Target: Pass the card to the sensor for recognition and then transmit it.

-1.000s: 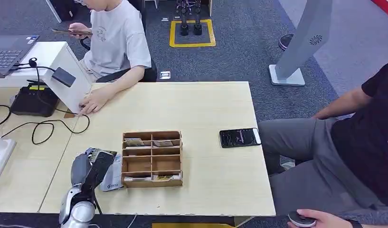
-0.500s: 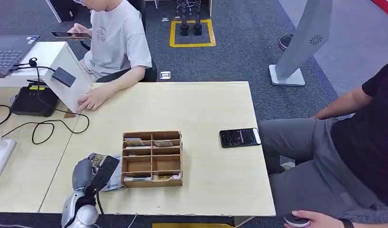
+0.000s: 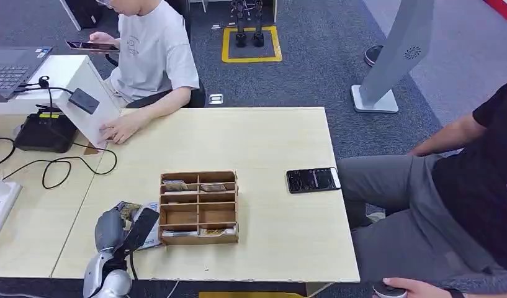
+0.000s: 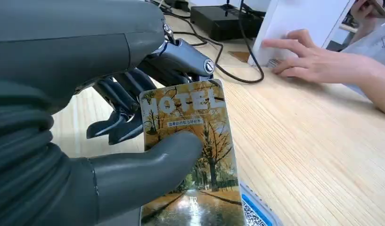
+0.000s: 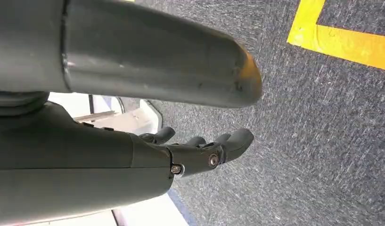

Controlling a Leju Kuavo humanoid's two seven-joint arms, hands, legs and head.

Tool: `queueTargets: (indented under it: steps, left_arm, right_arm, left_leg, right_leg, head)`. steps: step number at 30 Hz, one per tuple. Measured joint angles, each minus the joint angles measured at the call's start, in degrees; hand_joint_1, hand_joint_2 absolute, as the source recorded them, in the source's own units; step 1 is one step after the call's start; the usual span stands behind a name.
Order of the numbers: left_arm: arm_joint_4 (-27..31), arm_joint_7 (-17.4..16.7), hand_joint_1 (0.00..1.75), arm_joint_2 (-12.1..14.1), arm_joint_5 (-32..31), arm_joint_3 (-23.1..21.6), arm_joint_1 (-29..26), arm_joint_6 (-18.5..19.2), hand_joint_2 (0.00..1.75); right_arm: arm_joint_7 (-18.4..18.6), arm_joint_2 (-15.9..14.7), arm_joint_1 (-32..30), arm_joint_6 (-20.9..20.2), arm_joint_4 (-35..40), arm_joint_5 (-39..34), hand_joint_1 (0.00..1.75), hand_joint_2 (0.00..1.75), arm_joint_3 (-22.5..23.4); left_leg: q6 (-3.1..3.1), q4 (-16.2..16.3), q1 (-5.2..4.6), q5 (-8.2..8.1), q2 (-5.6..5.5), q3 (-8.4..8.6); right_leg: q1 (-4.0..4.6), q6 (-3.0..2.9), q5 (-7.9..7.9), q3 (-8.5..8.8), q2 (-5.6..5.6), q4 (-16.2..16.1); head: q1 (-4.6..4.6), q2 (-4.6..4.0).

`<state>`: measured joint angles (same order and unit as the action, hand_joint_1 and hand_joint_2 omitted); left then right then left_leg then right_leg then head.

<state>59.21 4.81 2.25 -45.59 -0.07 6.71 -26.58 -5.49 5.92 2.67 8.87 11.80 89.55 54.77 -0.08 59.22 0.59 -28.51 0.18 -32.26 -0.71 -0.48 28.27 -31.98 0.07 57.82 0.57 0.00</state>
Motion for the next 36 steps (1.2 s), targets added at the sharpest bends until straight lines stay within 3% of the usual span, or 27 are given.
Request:
queueTargets:
  steps: [7, 15, 23, 26, 31, 36]
  left_arm:
    - [-0.13, 1.24, 1.75, -0.11, 2.22, 0.68, 0.07, 1.04, 1.75]
    - [4.86, 5.46, 1.75, -0.96, 22.55, 1.97, -0.78, 12.81, 1.75]
    - [15.37, 7.43, 1.75, -1.14, 33.33, 1.9, -1.45, 15.61, 1.75]
    - [19.14, 7.76, 1.75, -0.83, 32.99, 1.44, -0.33, 13.93, 1.75]
    - [21.35, 8.81, 1.75, 0.37, 25.94, 0.2, 3.06, 7.93, 1.75]
    - [20.54, 9.25, 1.75, 2.03, 11.59, -1.64, 7.06, 0.23, 1.75]
  right_arm:
    - [-0.15, 0.0, -0.01, 0.02, -0.02, 0.0, 0.0, 0.0, -0.02]
    - [-0.33, 0.0, -0.02, 0.2, 0.0, -0.22, 0.0, 0.0, 0.0]
    - [-0.48, 0.0, -0.03, 0.28, -0.02, -0.35, 0.0, 0.0, 0.0]
    - [-0.48, 0.0, -0.04, 0.28, -0.02, -0.33, 0.0, 0.0, 0.0]
    - [-0.48, 0.0, 0.06, 0.15, -0.02, -0.05, 0.0, 0.0, -0.11]
    - [-0.24, 0.0, 0.49, -0.66, -0.02, 0.46, 0.0, 0.0, -1.42]
  left_leg:
    - [-0.01, 0.0, 0.0, 0.01, 0.0, 0.08]
    - [0.0, 0.0, 0.0, 0.02, -0.1, 0.1]
    - [0.02, 0.02, 0.0, 0.03, -0.1, 0.05]
    - [0.02, 0.02, 0.0, 0.03, -0.11, 0.02]
    - [0.01, 0.02, 0.01, 0.04, -0.11, 0.02]
    - [0.0, 0.02, 0.0, 0.05, -0.09, 0.02]
  right_leg:
    - [0.0, 0.0, 0.0, 0.06, 0.0, 0.01]
    - [0.0, 0.01, 0.0, 0.12, -0.11, 0.0]
    - [0.0, 0.01, 0.0, 0.02, -0.09, 0.0]
    - [0.0, 0.0, 0.0, 0.0, -0.1, 0.0]
    - [0.0, 0.0, 0.0, 0.0, -0.1, 0.0]
    - [0.0, -0.03, -0.03, -0.01, -0.09, 0.0]
  head:
    - [0.0, 0.0]
    - [0.0, 0.0]
    - [0.0, 0.0]
    - [0.02, 0.0]
    - [0.02, 0.0]
    - [0.0, 0.02]
